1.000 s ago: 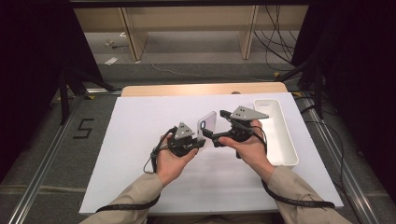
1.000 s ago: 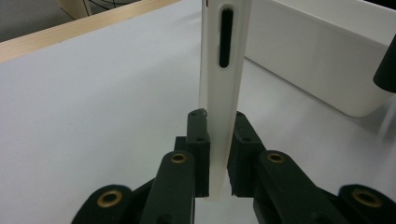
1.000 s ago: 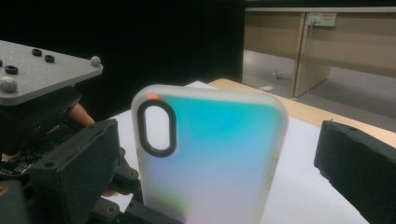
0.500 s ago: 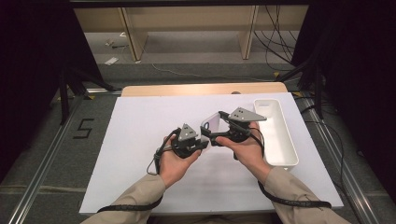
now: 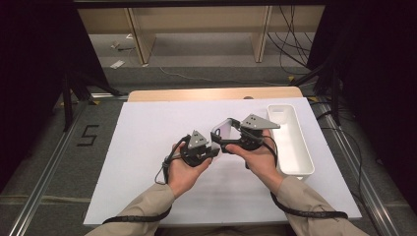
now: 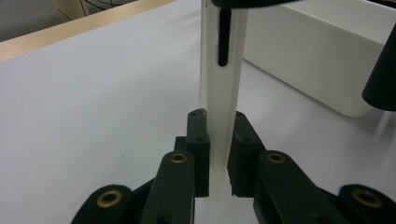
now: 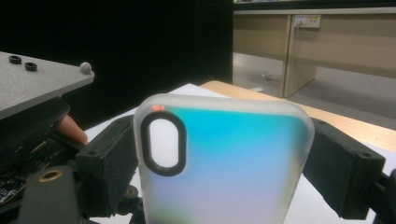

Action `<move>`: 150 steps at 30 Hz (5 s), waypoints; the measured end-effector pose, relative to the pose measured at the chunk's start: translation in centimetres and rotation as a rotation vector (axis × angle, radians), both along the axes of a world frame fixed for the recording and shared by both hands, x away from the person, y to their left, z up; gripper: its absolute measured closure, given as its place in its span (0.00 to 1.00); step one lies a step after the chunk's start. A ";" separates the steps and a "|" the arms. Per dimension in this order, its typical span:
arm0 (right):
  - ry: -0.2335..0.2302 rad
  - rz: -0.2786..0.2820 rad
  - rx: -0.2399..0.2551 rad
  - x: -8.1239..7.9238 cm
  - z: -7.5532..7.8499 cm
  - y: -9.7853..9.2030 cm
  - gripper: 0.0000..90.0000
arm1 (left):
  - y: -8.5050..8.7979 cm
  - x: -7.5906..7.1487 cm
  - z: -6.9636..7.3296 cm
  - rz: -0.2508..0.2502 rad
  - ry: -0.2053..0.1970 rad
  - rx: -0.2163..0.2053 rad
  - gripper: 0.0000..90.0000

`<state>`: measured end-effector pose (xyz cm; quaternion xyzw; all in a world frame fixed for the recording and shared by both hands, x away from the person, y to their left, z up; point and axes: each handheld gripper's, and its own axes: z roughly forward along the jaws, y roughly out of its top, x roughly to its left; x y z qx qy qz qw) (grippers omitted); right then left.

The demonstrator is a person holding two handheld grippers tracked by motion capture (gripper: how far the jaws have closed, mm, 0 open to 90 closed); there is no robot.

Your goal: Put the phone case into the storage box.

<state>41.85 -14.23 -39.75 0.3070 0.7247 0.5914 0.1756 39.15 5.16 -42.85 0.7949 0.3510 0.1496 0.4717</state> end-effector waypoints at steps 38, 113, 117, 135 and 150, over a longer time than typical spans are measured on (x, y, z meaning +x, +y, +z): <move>-0.020 -0.064 0.015 -0.3 1.6 -1.4 0.20 | 1.8 0.0 0.5 -0.102 -0.067 0.023 0.43; -0.090 -0.326 0.032 2.4 5.2 -10.1 0.20 | 11.2 -0.4 -0.1 -0.059 -0.098 0.063 0.00; -0.094 -0.336 0.035 2.5 5.2 -10.5 0.20 | 11.4 -0.4 -0.1 -0.055 -0.096 0.064 0.00; -0.097 -0.396 0.037 2.9 5.5 -12.2 0.20 | 11.6 -0.4 -0.3 -0.051 -0.094 0.066 0.00; -0.101 -0.429 0.039 3.1 5.6 -13.2 0.20 | 11.7 -0.3 -0.4 -0.046 -0.092 0.063 0.00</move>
